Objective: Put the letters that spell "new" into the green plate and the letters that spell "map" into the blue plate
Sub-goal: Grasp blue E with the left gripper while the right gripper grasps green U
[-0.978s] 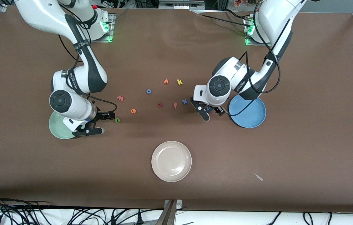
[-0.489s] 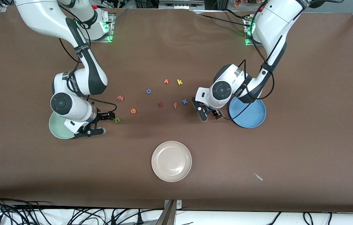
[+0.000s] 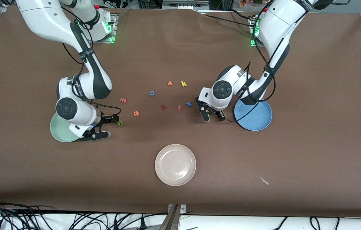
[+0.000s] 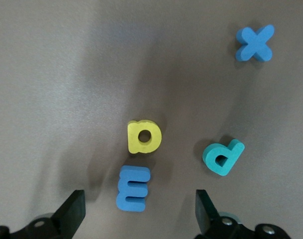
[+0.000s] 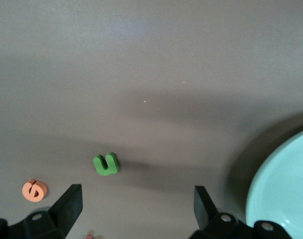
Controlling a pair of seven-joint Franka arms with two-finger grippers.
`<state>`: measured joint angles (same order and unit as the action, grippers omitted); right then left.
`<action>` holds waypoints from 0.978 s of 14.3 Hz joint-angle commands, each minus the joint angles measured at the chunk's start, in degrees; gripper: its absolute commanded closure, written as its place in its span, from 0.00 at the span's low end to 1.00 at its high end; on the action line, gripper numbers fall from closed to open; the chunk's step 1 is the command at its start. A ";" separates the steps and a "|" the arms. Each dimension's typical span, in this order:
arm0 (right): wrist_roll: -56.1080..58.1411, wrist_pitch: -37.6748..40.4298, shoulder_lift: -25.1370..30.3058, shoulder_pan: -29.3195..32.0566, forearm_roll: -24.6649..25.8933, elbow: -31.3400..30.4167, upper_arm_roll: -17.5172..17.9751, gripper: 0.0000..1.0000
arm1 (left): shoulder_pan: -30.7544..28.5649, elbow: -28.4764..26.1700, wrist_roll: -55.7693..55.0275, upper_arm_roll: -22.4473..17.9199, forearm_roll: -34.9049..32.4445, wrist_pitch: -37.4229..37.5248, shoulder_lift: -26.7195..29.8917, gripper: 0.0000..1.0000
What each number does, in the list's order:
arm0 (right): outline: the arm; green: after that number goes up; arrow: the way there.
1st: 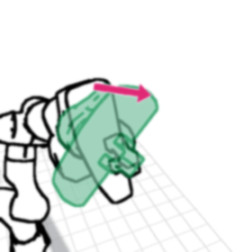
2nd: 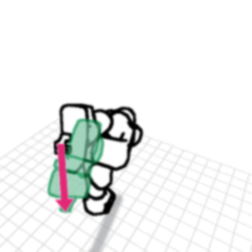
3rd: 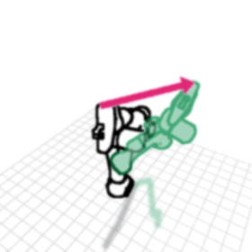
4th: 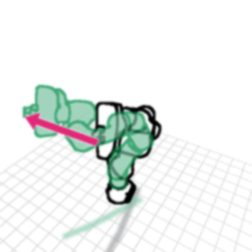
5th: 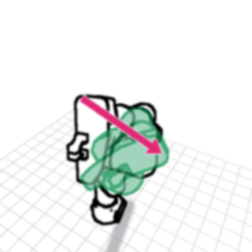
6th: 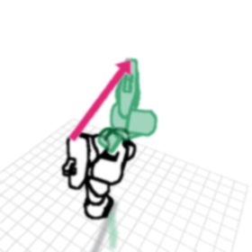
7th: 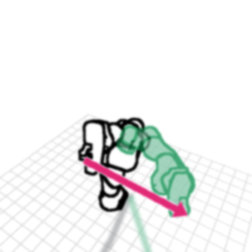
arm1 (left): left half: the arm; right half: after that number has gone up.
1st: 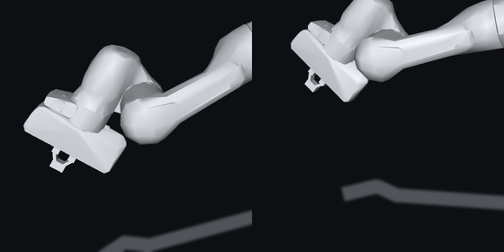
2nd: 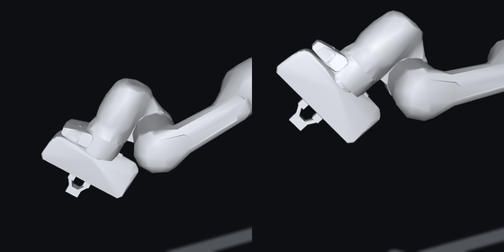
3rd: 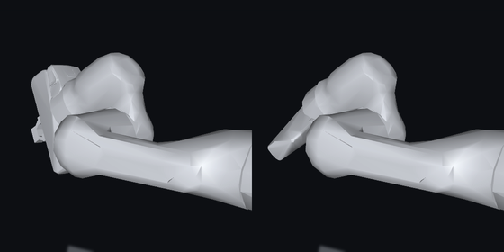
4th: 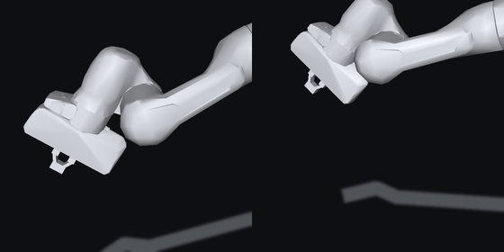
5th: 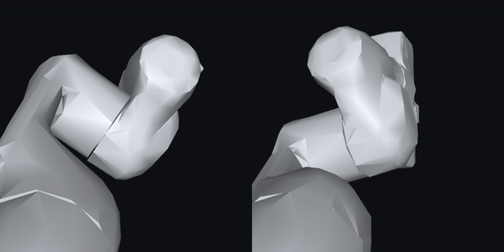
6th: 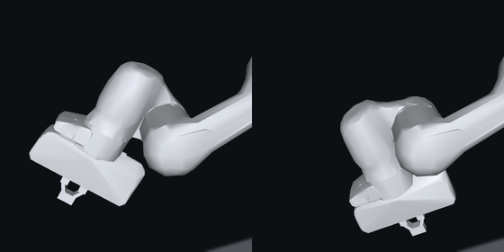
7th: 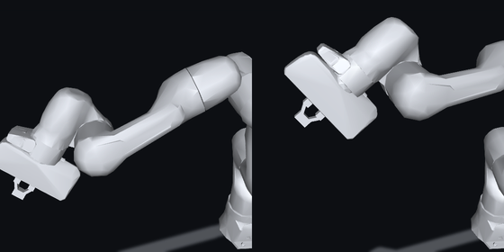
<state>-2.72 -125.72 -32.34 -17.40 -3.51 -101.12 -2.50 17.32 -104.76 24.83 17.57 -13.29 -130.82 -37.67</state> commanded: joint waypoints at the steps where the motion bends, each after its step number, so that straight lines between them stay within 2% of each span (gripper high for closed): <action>1: 1.49 -1.36 -2.54 0.00 -0.79 2.07 1.87 0.02 | 0.43 0.00 -0.04 0.01 -5.24 -1.20 -0.91 0.23; 2: 1.49 -2.15 -3.07 0.00 -0.79 2.24 2.32 0.05 | 0.70 0.17 -0.05 0.10 -6.21 -1.54 -0.91 0.51; 3: 1.49 -2.50 -3.34 -0.09 -0.79 2.16 2.50 0.06 | 0.96 0.52 -0.22 0.10 -6.39 -1.55 -0.92 0.65; 5: 2.53 -2.51 -3.34 -0.09 -0.71 1.98 2.68 0.10 | 1.49 0.61 -0.40 0.10 -6.31 -1.55 -0.92 0.83; 7: 6.05 -2.51 -3.43 0.26 -0.97 1.55 2.68 0.17 | 1.40 0.70 -0.49 0.10 -6.40 -1.37 -0.74 0.87; 9: 6.15 -2.07 -3.78 0.00 -0.97 1.46 2.68 0.24 | 1.40 0.79 -0.57 0.10 -6.31 -0.32 0.05 0.99; 12: 6.15 -2.42 -5.09 -0.35 -0.88 1.37 2.68 0.27 | 1.05 1.49 -0.40 0.19 -6.31 3.44 2.59 1.00; 14: 6.15 -2.94 -5.80 -0.62 -0.79 1.46 2.68 0.27 | 1.05 3.06 -0.66 0.10 -5.96 11.68 5.31 1.00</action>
<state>2.31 -127.97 -36.83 -17.82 -3.52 -100.37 0.00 18.23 -102.57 24.78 17.82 -18.11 -126.31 -36.51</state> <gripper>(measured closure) 0.264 0.731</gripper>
